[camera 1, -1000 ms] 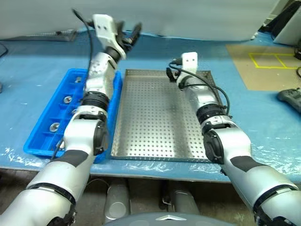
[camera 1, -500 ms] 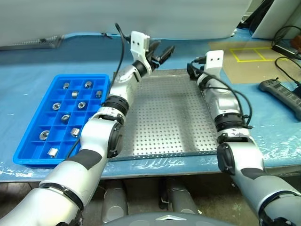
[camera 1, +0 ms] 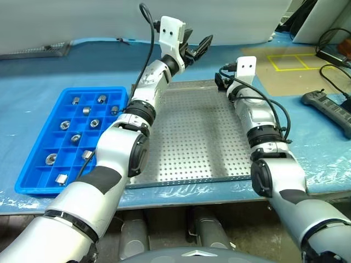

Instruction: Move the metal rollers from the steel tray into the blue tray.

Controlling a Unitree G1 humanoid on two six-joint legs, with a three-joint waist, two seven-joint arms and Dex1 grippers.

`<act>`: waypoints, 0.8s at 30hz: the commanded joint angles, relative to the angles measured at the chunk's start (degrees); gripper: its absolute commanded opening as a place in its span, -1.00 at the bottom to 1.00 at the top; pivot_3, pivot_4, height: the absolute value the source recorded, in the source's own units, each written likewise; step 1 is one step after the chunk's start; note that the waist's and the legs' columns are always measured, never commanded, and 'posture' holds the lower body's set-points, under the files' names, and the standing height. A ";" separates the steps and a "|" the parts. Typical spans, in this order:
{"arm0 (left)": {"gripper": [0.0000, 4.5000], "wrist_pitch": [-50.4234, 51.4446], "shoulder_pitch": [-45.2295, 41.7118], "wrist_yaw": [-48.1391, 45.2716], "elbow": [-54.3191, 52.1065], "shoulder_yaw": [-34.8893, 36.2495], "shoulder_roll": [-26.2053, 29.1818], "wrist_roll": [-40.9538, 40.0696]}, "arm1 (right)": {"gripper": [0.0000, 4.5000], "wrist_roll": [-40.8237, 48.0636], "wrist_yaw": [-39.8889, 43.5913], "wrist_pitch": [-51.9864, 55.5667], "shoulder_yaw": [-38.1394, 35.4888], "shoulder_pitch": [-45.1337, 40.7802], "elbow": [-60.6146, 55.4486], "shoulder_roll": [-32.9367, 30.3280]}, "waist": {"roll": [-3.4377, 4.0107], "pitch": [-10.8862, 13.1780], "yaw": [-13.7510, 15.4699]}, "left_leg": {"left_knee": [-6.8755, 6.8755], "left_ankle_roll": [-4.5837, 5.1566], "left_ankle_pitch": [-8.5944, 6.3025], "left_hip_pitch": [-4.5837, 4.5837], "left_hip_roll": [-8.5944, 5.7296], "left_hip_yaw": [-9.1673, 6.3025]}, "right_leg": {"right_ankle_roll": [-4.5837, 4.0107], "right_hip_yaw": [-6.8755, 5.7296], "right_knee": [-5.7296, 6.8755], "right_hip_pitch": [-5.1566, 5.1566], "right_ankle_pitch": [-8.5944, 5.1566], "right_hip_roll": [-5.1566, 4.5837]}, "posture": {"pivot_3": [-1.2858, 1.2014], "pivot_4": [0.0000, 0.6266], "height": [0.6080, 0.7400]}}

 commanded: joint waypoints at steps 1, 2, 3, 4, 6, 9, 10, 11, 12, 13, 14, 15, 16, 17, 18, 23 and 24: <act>0.64 -1.43 3.85 1.09 -0.11 -1.48 -1.11 2.09 | 0.73 -2.22 0.53 -6.44 0.38 -9.84 2.09 -5.07 | 0.08 0.08 0.06 | 0.02 0.02 0.00 -0.04 -0.01 0.00 | 0.00 0.00 0.01 -0.01 0.00 -0.01 | -0.15 -0.52 1.00; 0.64 -1.30 6.17 1.25 0.61 -2.53 -1.46 3.35 | 0.73 -2.70 0.67 -7.36 0.52 -12.09 2.78 -6.18 | 0.11 0.09 0.03 | 0.05 0.04 -0.01 -0.08 -0.01 0.00 | 0.00 0.00 0.01 -0.03 0.01 -0.02 | -0.15 -0.52 1.00; 0.64 -1.19 7.73 1.33 1.04 -3.22 -1.65 4.20 | 0.73 -2.99 0.75 -8.10 0.64 -13.52 3.45 -6.79 | 0.11 0.10 0.01 | 0.05 0.07 -0.02 -0.10 -0.01 0.00 | 0.00 0.00 0.01 -0.06 0.01 -0.02 | -0.15 -0.52 1.00; 0.64 -0.39 10.34 2.27 2.05 -3.71 -1.65 5.09 | 0.73 -3.28 0.58 -8.81 0.73 -15.38 3.31 -7.48 | 0.11 0.09 -0.01 | 0.05 0.09 -0.03 -0.10 0.00 0.00 | 0.00 0.00 0.01 -0.06 0.00 0.00 | -0.15 -0.52 1.00; 0.64 0.91 15.23 4.56 3.57 -5.13 -0.94 7.31 | 0.73 -2.27 1.15 -9.65 -0.03 -18.98 1.31 -7.96 | 0.12 0.09 -0.39 | 0.04 0.14 -0.07 -0.09 0.04 0.00 | -0.01 -0.01 -0.03 -0.06 0.00 0.05 | -0.16 -0.52 1.00; 0.64 -0.05 11.39 3.41 1.61 -3.69 -1.71 5.58 | 0.73 -2.58 1.95 -9.89 0.47 -17.37 3.21 -7.06 | -0.02 0.17 -0.31 | 0.04 0.19 -0.11 -0.17 0.12 -0.01 | -0.04 -0.04 -0.03 -0.16 -0.02 0.13 | -0.14 -0.52 1.00; 0.64 -0.49 9.15 2.67 0.97 -3.07 -1.92 4.86 | 0.73 -3.08 1.91 -10.47 0.85 -16.11 4.17 -6.65 | -0.05 0.19 -0.20 | 0.07 0.17 -0.09 -0.31 0.14 -0.03 | -0.04 -0.09 0.02 -0.26 -0.02 0.12 | -0.14 -0.52 1.00; 0.64 -0.81 7.66 2.26 0.69 -2.80 -1.94 4.63 | 0.73 -2.81 1.88 -10.77 0.55 -15.51 4.60 -6.27 | -0.07 0.19 0.11 | 0.17 0.16 -0.07 -0.40 0.19 -0.05 | -0.04 -0.15 0.06 -0.29 -0.01 0.10 | -0.14 -0.52 1.00; 0.64 -0.92 7.09 2.19 0.89 -2.73 -1.77 4.76 | 0.73 -2.59 1.66 -11.14 0.21 -15.50 4.50 -6.05 | -0.06 0.20 0.37 | 0.29 0.19 -0.04 -0.47 0.20 -0.06 | -0.05 -0.19 0.12 -0.29 0.00 0.04 | -0.14 -0.52 1.00; 0.64 -0.69 7.67 2.68 1.72 -2.80 -1.44 5.25 | 0.73 -2.47 1.69 -11.39 0.05 -16.44 3.65 -6.06 | 0.02 0.24 0.55 | 0.29 0.24 0.01 -0.50 0.21 -0.04 | -0.08 -0.21 0.13 -0.30 0.05 -0.06 | -0.15 -0.52 1.00; 0.64 -0.19 8.90 3.27 2.70 -2.99 -1.11 5.89 | 0.73 -2.73 1.69 -11.72 0.27 -17.51 2.81 -6.22 | 0.17 0.26 0.61 | 0.28 0.19 -0.02 -0.49 0.21 -0.02 | -0.07 -0.20 0.14 -0.30 0.08 -0.21 | -0.15 -0.52 1.00; 0.64 0.71 10.47 3.92 3.64 -3.03 -0.76 6.36 | 0.73 -3.09 1.65 -12.06 0.57 -18.56 1.86 -6.38 | 0.39 0.23 0.59 | 0.27 0.21 -0.02 -0.49 0.10 0.04 | -0.05 -0.20 0.14 -0.30 0.09 -0.36 | -0.16 -0.52 1.00; 0.64 1.28 12.93 5.23 4.43 -3.26 -0.07 7.12 | 0.73 -2.63 1.81 -11.66 0.50 -19.90 -0.82 -6.26 | 0.48 0.17 0.56 | 0.19 0.28 -0.03 -0.47 -0.09 0.09 | -0.04 -0.16 0.13 -0.32 0.09 -0.54 | -0.16 -0.52 1.00; 0.64 1.54 14.80 5.79 4.77 -3.55 0.65 7.74 | 0.73 -1.95 1.97 -11.03 0.36 -20.98 -3.84 -5.83 | 0.53 0.14 0.29 | 0.13 0.37 -0.03 -0.38 -0.23 0.14 | -0.03 -0.13 0.13 -0.28 0.09 -0.65 | -0.17 -0.52 1.00; 0.64 1.65 15.78 5.88 4.71 -3.50 1.24 7.83 | 0.73 -1.37 1.99 -10.17 0.25 -21.49 -6.56 -5.23 | 0.54 0.14 -0.31 | 0.09 0.61 -0.01 -0.31 -0.54 0.18 | 0.01 -0.01 0.12 -0.28 0.06 -0.69 | -0.17 -0.52 1.00; 0.64 -1.76 3.65 3.06 1.34 1.92 3.60 2.19 | 0.73 0.70 0.35 -5.48 -1.63 -12.06 -0.66 -0.01 | -0.26 0.29 -0.30 | 0.23 0.68 0.00 -1.13 -0.29 0.00 | 0.12 -0.30 0.20 -0.94 0.09 -0.60 | -0.11 -0.52 1.00; 0.64 -2.24 0.60 3.27 0.88 2.71 4.64 1.60 | 0.73 0.48 -0.05 -5.53 -1.74 -10.23 1.86 0.68 | -0.35 0.28 -0.09 | 0.29 0.67 0.02 -1.10 -0.18 -0.02 | 0.10 -0.40 0.20 -0.83 0.09 -0.60 | -0.11 -0.52 1.00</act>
